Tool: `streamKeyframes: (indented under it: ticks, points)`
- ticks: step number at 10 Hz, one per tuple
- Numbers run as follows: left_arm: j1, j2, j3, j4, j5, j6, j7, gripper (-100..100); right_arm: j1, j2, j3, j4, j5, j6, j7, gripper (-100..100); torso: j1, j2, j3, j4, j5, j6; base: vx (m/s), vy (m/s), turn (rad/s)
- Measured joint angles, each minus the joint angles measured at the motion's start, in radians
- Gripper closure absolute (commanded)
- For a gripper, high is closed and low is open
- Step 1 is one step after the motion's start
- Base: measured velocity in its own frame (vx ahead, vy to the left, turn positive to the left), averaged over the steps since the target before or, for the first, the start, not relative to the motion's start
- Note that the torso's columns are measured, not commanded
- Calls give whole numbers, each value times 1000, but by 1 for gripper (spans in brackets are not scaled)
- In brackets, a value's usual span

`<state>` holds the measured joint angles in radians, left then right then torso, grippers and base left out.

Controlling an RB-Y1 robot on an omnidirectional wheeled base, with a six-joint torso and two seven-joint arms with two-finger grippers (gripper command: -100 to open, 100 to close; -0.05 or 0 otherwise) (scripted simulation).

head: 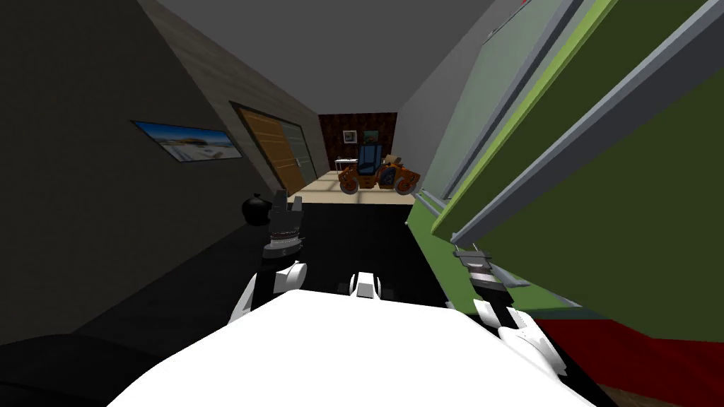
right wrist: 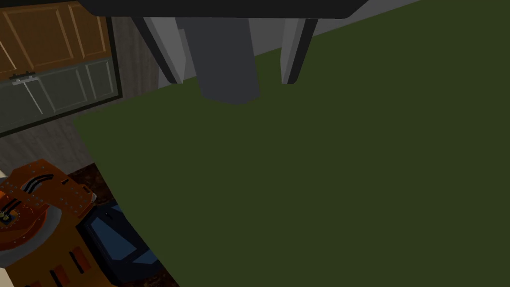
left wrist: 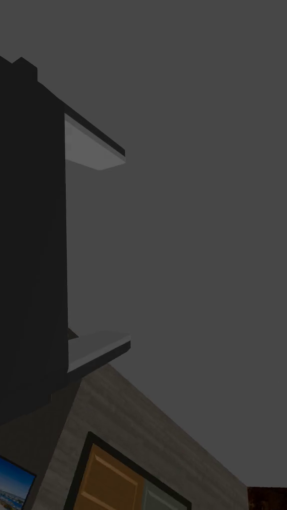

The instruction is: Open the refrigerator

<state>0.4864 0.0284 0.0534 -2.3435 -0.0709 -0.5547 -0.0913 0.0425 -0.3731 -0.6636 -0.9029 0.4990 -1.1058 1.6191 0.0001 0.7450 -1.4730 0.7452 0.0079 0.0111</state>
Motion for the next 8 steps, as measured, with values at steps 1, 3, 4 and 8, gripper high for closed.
streamKeyframes:
  ticks: [1, 3, 4, 8]
  points:
    - [0, 0, 0, 0, 0, 0, 0, 0, 24, 8, 0, -29, -25, 24, 15, 100, 1, 1, 0, 0, 0, -5, -255, -102, 404]
    - [0, 0, 0, 0, 0, 0, 0, 0, 49, 17, 6, -57, -74, 59, 51, 100, -7, 7, 3, 2, 0, 0, -276, -151, 470]
    - [0, 0, 0, 0, 0, 0, 0, 0, 55, 22, 8, -74, -98, 82, 70, 100, -3, 7, 4, 2, 0, 0, -291, -61, 519]
    - [0, 0, 0, 0, 0, 0, 0, 0, 108, 30, 9, -135, -190, 154, 123, 100, 5, 6, 2, 1, 2, -4, -255, 1, 351]
